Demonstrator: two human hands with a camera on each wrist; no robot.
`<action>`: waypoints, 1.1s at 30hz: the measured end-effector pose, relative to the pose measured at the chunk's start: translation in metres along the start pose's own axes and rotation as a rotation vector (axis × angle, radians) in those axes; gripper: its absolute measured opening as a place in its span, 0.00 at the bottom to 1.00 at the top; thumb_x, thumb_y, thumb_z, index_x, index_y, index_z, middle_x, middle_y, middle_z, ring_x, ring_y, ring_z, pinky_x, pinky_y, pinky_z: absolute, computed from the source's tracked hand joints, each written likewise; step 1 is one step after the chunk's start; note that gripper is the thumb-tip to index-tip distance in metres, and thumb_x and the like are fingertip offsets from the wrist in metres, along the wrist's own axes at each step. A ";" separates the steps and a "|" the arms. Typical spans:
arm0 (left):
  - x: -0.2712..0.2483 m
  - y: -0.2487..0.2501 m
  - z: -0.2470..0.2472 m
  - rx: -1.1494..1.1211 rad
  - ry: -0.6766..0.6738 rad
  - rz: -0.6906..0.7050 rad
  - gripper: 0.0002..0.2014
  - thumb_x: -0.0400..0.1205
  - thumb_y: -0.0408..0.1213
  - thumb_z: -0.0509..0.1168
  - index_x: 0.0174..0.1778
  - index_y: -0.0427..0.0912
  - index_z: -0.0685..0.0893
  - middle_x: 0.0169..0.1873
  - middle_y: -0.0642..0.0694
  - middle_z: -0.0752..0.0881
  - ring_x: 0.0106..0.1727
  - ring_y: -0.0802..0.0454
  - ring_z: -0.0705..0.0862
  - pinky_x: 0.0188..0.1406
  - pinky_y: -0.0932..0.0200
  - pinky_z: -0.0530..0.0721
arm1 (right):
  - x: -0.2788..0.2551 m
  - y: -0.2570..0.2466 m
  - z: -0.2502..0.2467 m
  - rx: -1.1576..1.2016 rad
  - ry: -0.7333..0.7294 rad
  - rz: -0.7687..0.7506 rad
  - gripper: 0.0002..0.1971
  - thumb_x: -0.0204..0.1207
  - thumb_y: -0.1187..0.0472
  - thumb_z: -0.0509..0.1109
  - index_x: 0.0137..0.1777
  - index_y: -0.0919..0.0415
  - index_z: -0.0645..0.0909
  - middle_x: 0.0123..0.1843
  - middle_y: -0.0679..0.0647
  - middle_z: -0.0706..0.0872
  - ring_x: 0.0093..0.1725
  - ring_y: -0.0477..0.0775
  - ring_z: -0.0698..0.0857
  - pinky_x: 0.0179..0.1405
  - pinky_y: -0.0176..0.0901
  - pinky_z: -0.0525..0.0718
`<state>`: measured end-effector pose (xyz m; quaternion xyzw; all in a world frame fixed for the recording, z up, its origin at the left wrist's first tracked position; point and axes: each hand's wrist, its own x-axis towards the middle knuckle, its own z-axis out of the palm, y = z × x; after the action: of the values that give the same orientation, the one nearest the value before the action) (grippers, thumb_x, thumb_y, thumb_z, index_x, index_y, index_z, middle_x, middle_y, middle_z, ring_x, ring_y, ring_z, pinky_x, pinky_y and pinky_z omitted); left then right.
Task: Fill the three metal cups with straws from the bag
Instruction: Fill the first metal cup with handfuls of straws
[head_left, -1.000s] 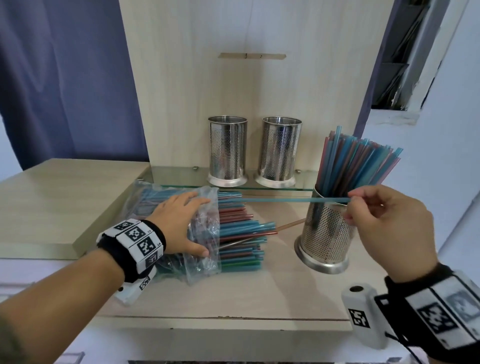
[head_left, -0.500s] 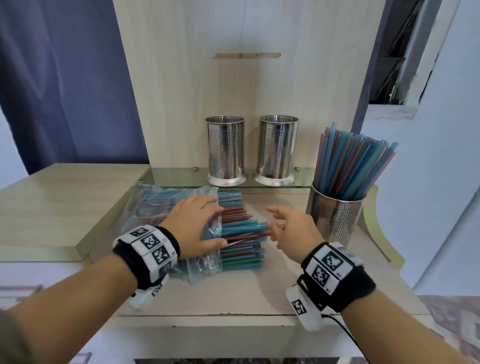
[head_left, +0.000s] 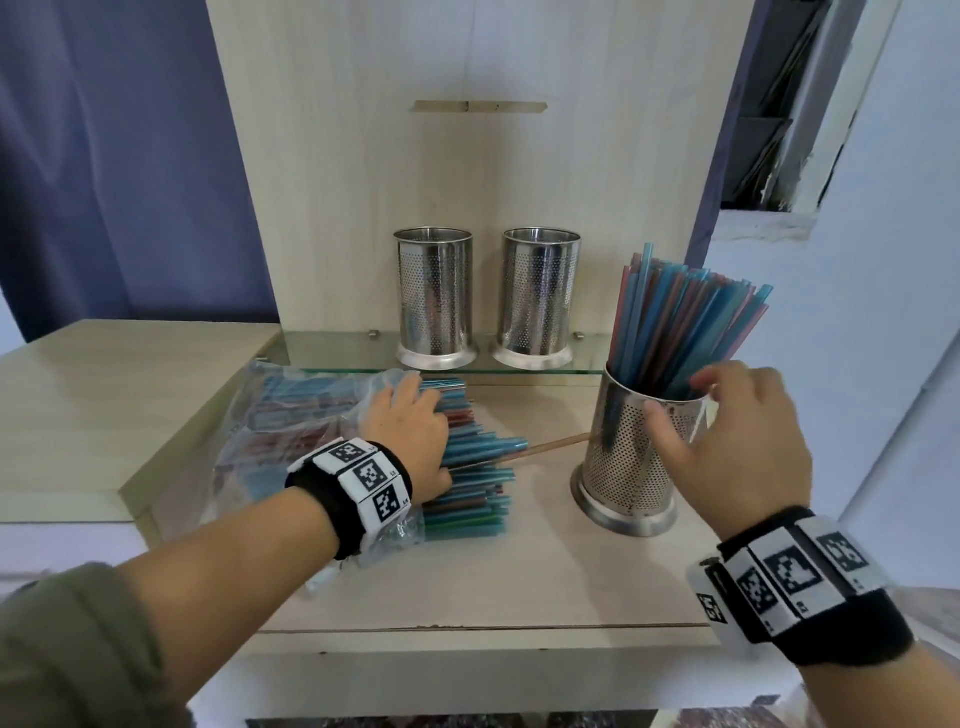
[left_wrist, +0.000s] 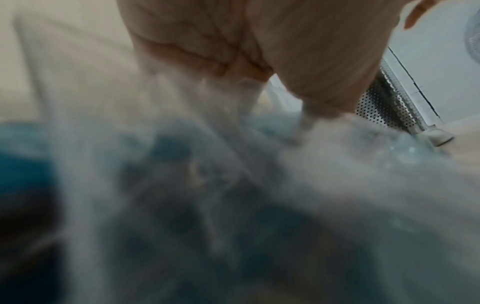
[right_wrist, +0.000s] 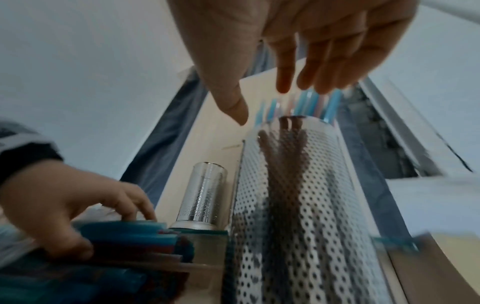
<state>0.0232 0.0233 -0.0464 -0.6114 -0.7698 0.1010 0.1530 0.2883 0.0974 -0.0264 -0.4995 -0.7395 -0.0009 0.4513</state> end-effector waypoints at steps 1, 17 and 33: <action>0.001 0.000 0.001 -0.008 -0.016 -0.005 0.30 0.75 0.60 0.64 0.65 0.43 0.81 0.74 0.43 0.69 0.79 0.38 0.58 0.75 0.39 0.64 | 0.002 0.005 0.002 0.032 -0.012 0.097 0.30 0.65 0.44 0.79 0.62 0.59 0.74 0.59 0.60 0.78 0.58 0.63 0.80 0.49 0.56 0.83; 0.004 -0.007 -0.001 -0.127 -0.080 0.042 0.24 0.76 0.59 0.67 0.66 0.53 0.83 0.83 0.48 0.56 0.83 0.39 0.48 0.81 0.40 0.52 | 0.032 0.030 0.026 0.222 -0.279 0.271 0.49 0.60 0.46 0.85 0.74 0.62 0.63 0.69 0.59 0.79 0.67 0.62 0.80 0.61 0.51 0.78; 0.022 -0.029 -0.033 -0.365 0.055 0.050 0.24 0.81 0.56 0.63 0.71 0.50 0.78 0.80 0.55 0.63 0.80 0.44 0.54 0.78 0.44 0.54 | 0.018 0.015 0.010 0.099 -0.255 0.410 0.48 0.65 0.42 0.80 0.76 0.67 0.61 0.71 0.67 0.75 0.70 0.68 0.76 0.64 0.61 0.77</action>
<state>0.0038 0.0373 -0.0035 -0.6505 -0.7554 -0.0533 0.0582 0.2907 0.1232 -0.0269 -0.6126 -0.6726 0.1900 0.3691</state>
